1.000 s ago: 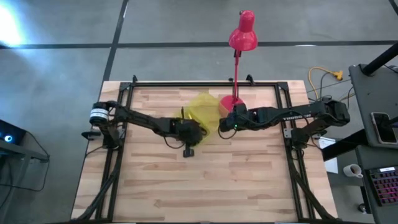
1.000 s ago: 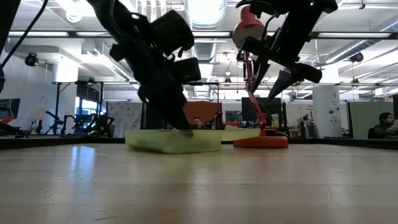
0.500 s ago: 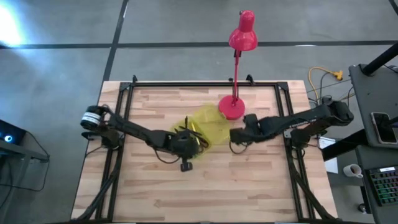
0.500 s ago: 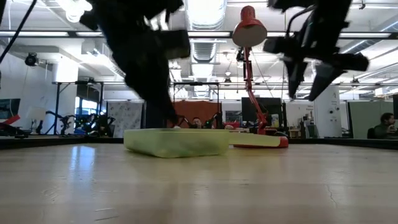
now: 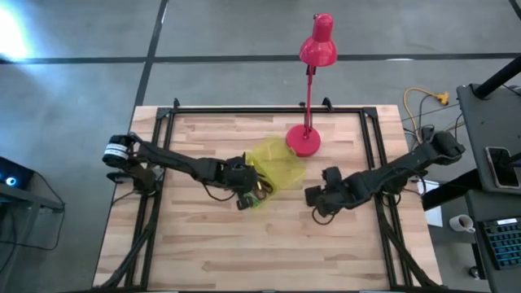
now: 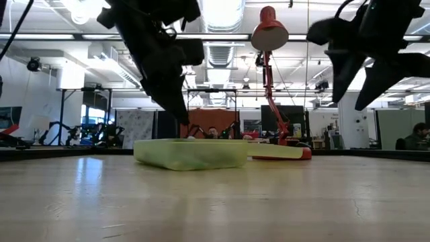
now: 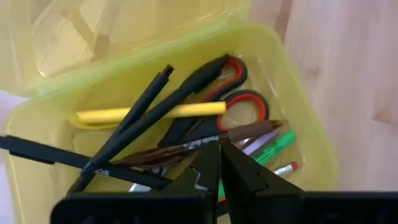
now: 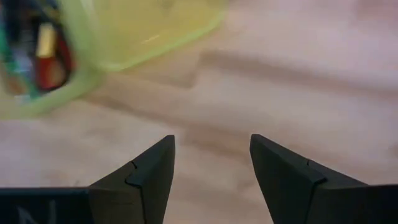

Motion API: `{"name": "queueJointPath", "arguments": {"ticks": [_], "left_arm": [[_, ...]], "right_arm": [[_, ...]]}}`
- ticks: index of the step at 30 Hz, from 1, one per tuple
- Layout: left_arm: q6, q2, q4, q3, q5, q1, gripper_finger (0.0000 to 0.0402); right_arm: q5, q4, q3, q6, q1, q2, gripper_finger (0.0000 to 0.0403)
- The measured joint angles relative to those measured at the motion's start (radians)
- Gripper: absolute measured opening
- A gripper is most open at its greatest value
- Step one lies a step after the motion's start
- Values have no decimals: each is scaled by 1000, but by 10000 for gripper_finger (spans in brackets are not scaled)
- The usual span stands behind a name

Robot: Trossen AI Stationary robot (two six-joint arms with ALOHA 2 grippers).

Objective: Pick & place school supplies into a supply box
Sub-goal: Move the yellow supply box from the top to the center of the table

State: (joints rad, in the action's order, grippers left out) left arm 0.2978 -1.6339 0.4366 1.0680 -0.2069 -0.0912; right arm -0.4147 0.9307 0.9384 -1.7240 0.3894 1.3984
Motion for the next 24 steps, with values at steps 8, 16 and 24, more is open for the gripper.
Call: {"name": "queueJointPath", "arguments": {"ticks": [8,16,24], "left_arm": [[0,-2,-3,-2,4,20,0],[0,-2,-6,-27,4,27,0],[22,-4,-3,-79,29,35,0]], "right_arm": [[-233,-648,-207,-376,75,44,201],[-404,-861,-338,-610,86,110,201],[-372,-1024,-357,-623,-5,252,201]]}}
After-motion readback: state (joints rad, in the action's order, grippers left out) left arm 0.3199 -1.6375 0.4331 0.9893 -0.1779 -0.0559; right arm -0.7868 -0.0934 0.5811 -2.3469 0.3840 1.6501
